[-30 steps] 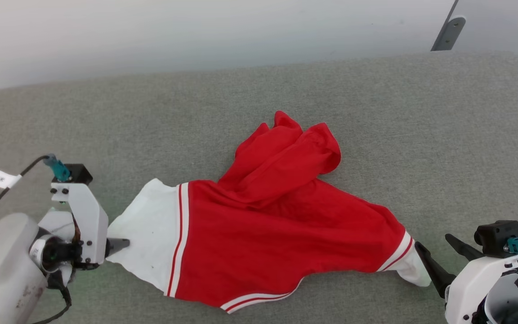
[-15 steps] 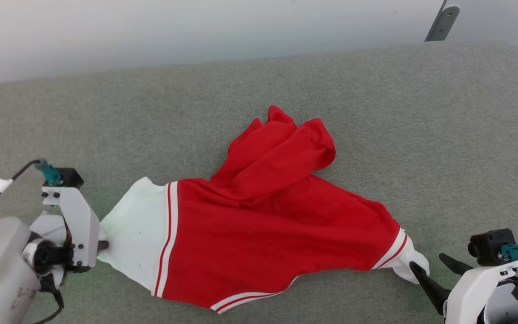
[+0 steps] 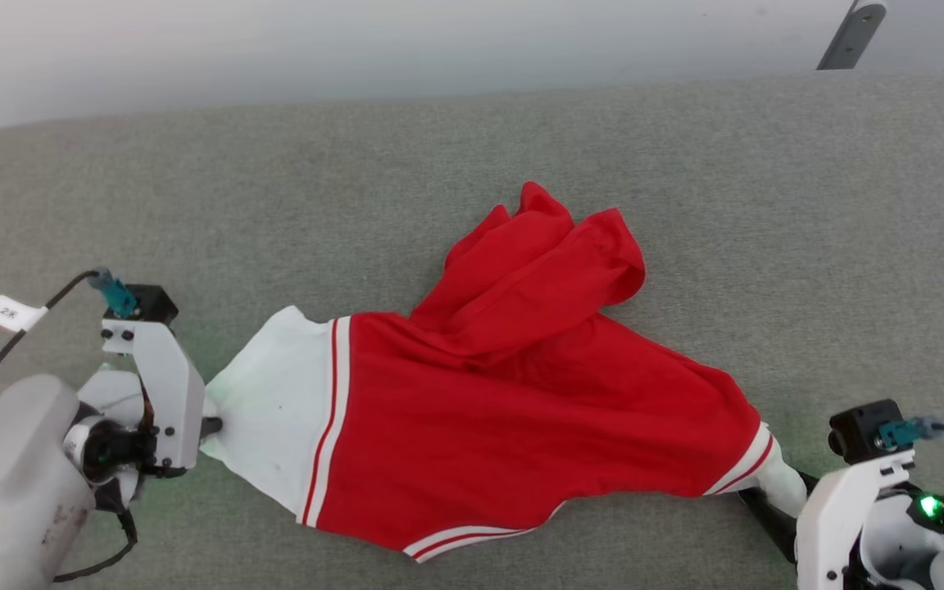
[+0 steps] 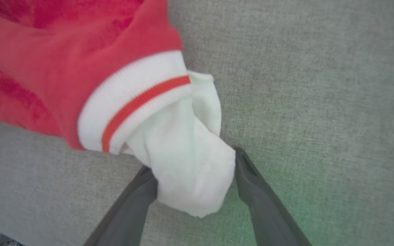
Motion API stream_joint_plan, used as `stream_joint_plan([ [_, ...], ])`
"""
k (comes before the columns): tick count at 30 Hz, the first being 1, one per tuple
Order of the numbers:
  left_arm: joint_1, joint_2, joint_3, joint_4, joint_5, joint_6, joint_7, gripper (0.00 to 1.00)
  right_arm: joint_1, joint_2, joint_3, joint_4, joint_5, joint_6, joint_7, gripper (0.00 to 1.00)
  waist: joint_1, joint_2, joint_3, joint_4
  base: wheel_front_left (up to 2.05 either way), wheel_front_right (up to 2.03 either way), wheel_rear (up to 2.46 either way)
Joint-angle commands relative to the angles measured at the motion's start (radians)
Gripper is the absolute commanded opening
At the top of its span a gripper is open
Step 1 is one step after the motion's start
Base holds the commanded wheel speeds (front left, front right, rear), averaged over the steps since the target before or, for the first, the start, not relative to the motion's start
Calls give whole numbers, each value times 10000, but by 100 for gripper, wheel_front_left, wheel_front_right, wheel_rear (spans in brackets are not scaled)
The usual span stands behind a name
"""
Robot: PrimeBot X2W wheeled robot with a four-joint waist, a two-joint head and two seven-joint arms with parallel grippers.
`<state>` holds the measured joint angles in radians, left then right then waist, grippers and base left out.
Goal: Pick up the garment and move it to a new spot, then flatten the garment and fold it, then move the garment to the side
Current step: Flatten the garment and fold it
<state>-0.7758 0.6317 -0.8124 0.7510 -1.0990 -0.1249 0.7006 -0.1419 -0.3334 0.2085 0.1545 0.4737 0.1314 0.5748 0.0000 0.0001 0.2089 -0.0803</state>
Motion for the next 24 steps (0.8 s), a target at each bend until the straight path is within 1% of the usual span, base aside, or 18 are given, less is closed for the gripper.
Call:
stream_joint_plan([
  [1, 129, -274, -156, 20, -11, -53, -39, 0, -52, 83, 120, 224, 0, -15, 137, 100, 0, -1, 36, 65, 0, 0, 0],
  [2, 113, -283, -169, 5, -21, -42, -66, 0, -127, 84, 178, 446, 7, -15, 217, 53, 0, -1, 43, 101, 0, 0, 0],
  [3, 96, -288, -169, 0, -52, -43, -84, 0, -233, 80, 198, 623, -25, -15, 237, 9, 0, -1, 47, 133, 0, 0, 0],
  [4, 79, -281, -170, 11, -63, -44, -127, 0, -308, 127, 181, 795, -33, -18, 293, 0, 0, -1, 40, 158, 0, 0, 0],
  [8, -107, -241, -133, -82, -108, -54, -299, 0, -573, 153, 86, 869, 197, -16, 354, 0, 0, -1, -57, 281, 0, 0, 0],
  [12, -524, -47, -6, -365, -134, -62, -399, 0, -1014, 55, -451, 228, 768, -15, 153, 0, 0, -1, -334, 389, 0, 0, 0],
  [18, -1388, 37, 158, -892, -200, -62, -175, 0, -1817, -5, -922, -686, 1825, -15, 438, 0, 0, -1, -1028, 526, 0, 0, 0],
  [22, -2079, 28, 286, -1047, -75, 170, -41, 0, -2766, -40, -976, -772, 1913, -15, 392, 0, 0, -1, -1434, 606, 0, 0, 0],
  [24, -2395, -1, 332, -1076, -17, 235, -33, 0, -3373, 120, -926, -674, 1809, -15, 188, 0, 0, -1, -1584, 625, 0, 0, 0],
])
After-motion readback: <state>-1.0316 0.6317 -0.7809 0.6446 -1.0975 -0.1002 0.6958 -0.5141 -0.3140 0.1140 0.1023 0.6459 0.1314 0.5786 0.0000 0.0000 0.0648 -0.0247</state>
